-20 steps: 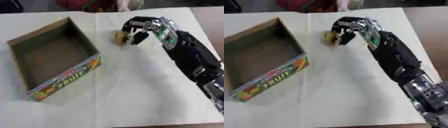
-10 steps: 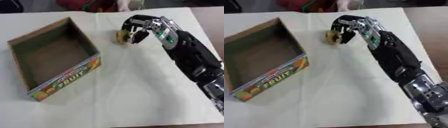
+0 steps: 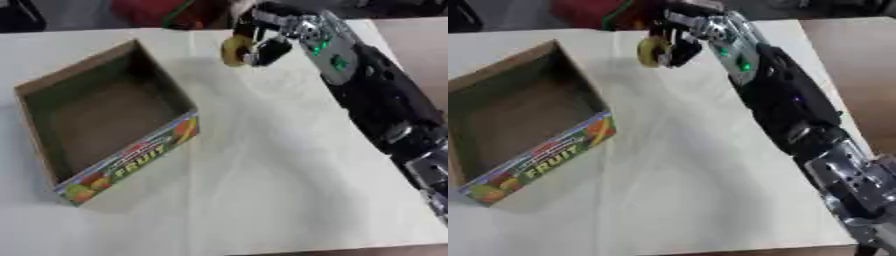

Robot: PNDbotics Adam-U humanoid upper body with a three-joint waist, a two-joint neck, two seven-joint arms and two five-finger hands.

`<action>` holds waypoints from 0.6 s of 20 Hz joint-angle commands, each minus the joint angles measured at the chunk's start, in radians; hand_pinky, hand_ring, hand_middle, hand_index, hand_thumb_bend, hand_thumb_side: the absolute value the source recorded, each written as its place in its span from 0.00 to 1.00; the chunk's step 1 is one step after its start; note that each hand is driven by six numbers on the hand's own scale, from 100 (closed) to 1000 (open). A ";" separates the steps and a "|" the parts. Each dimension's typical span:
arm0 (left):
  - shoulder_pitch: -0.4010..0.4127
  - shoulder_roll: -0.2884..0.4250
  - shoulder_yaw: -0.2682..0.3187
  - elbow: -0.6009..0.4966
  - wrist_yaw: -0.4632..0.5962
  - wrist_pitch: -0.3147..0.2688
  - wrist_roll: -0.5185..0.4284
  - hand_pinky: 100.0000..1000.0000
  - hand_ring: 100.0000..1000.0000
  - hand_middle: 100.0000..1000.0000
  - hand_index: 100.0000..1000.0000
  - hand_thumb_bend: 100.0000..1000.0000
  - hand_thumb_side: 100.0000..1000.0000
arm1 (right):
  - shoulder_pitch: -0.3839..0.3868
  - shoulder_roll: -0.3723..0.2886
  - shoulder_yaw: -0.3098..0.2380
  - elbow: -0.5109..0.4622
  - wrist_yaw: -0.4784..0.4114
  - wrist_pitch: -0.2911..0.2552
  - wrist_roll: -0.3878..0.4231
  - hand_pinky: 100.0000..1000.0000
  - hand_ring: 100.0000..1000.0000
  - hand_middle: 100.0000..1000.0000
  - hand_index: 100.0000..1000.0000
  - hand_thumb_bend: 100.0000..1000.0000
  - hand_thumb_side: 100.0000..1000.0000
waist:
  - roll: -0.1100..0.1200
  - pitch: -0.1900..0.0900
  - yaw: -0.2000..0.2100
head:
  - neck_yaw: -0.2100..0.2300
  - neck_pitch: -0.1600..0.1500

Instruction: Pick up objects on the table and place them in the box.

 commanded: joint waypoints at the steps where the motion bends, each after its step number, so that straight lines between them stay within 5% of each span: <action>1: -0.009 0.017 -0.003 -0.019 0.000 -0.001 -0.005 0.23 0.37 0.36 0.53 0.00 0.83 | -0.045 -0.002 0.009 -0.090 -0.048 0.032 -0.029 0.61 0.62 0.47 0.65 0.00 0.00 | 0.000 -0.026 0.000 | -0.010 -0.006; 12: -0.012 0.015 -0.015 -0.019 0.008 -0.006 -0.017 0.23 0.37 0.36 0.53 0.00 0.82 | -0.112 0.139 0.064 -0.188 -0.101 0.122 -0.019 0.60 0.59 0.43 0.61 0.00 0.00 | 0.001 -0.034 0.015 | -0.048 -0.003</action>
